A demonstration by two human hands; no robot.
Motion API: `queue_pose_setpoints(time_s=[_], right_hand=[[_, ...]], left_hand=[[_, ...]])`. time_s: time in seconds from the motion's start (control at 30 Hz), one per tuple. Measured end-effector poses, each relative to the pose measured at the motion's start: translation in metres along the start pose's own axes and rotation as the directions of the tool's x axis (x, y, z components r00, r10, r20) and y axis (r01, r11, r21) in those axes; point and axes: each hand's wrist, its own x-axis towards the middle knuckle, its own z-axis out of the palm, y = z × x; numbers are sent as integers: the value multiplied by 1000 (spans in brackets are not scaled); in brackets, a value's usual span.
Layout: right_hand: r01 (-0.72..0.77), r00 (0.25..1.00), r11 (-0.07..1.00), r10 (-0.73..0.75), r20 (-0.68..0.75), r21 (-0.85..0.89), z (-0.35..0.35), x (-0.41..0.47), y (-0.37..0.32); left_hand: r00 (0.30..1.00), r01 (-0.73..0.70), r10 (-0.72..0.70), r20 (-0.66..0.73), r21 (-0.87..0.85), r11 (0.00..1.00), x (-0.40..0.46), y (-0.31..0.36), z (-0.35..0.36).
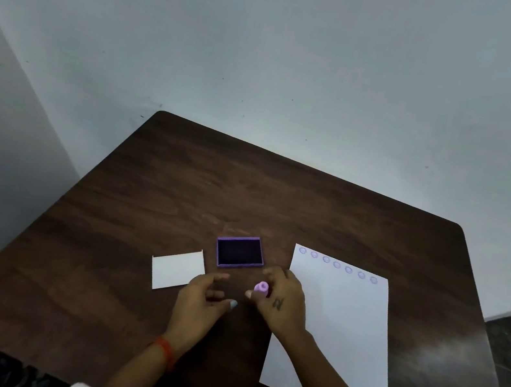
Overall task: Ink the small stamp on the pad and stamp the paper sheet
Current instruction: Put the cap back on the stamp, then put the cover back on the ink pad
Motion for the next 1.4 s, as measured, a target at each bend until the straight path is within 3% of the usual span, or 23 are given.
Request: queue_pose_setpoints(time_s=[0.13, 0.27, 0.43, 0.57, 0.8, 0.97, 1.17, 1.4], right_hand=[[91, 994, 993, -87, -59, 72, 0, 0, -24], [114, 992, 983, -120, 35, 141, 13, 3, -51], [146, 973, 986, -157, 171, 75, 42, 5, -72], [145, 965, 988, -131, 227, -46, 58, 7, -77], [196, 955, 975, -166, 245, -103, 67, 1, -81], [125, 981, 992, -119, 154, -32, 59, 1, -79], [-44, 999, 996, 46, -17, 81, 30, 16, -71], [-32, 990, 995, 45, -131, 97, 0, 34, -50]], left_hand=[[992, -17, 11, -122, -44, 999, 2, -1, -19], [951, -51, 39, -308, -31, 998, 9, -7, -41], [891, 61, -10, -453, 99, 993, 23, -20, -62], [893, 256, -196, -405, 99, 962, 31, -30, -66], [879, 328, -300, -371, 11, 945, 35, -30, -59], [881, 303, -287, -375, -16, 953, 33, -18, -54], [903, 212, -213, -374, -45, 976, 45, 11, -35], [934, 137, -142, -329, -36, 990, 58, 28, -4]])
